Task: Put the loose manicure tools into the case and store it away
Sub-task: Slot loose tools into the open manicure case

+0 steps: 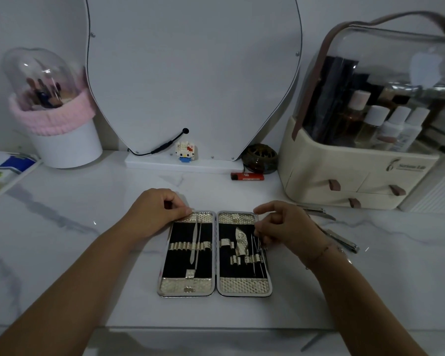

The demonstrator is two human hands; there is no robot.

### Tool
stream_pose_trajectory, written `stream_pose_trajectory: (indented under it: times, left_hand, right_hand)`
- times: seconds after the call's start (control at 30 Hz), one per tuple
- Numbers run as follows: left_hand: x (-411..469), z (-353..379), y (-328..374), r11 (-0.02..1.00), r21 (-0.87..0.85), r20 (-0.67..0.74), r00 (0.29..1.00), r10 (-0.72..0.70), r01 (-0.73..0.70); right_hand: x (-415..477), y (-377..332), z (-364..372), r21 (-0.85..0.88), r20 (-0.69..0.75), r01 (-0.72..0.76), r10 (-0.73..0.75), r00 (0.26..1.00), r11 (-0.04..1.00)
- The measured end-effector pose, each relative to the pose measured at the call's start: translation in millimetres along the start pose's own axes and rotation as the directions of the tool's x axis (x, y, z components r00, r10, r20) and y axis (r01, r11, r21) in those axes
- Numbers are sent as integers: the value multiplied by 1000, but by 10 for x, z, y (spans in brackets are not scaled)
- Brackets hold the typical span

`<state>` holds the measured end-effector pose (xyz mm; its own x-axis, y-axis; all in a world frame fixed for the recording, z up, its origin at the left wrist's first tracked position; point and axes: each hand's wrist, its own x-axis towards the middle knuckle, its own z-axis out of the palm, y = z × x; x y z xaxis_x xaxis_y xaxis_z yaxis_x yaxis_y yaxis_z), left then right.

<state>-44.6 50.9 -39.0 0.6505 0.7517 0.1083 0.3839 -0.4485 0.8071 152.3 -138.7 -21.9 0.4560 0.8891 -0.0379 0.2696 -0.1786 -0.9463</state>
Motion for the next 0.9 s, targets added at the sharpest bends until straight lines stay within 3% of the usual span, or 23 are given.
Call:
stream_pose_trajectory:
  times: [0.13, 0.33, 0.47, 0.6, 0.7, 0.8, 0.9]
  left_hand:
    - [7, -2, -1, 1000, 10, 6, 1000, 10, -11]
    - [7, -1, 12, 1000, 26, 8, 1000, 6, -6]
    - [1, -1, 16, 1000, 21, 9, 1000, -4, 4]
    - [-1, 0, 15, 1000, 24, 4, 1000, -1, 1]
    - [-4, 10, 12, 1000, 1, 1, 1000, -5, 5]
    - [-6, 19, 13, 999, -40, -2, 1000, -21, 21]
    - [-7, 24, 19, 998, -51, -2, 1000, -28, 28]
  right_hand:
    - [2, 17, 19, -67, -17, 23, -24, 1000, 997]
    - [-30, -27, 9, -216, 73, 47, -32, 997, 975]
    - [-48, -11, 6, -420, 74, 84, -59, 996, 904]
    - [-75, 6, -17, -438, 68, 107, -86, 994, 893]
    - [-98, -9, -176, -372, -124, 94, -150, 981, 923]
    - [-127, -14, -441, -376, -357, 20, -165, 919, 926]
    - [-141, 42, -565, -456, -374, -59, -131, 918, 888]
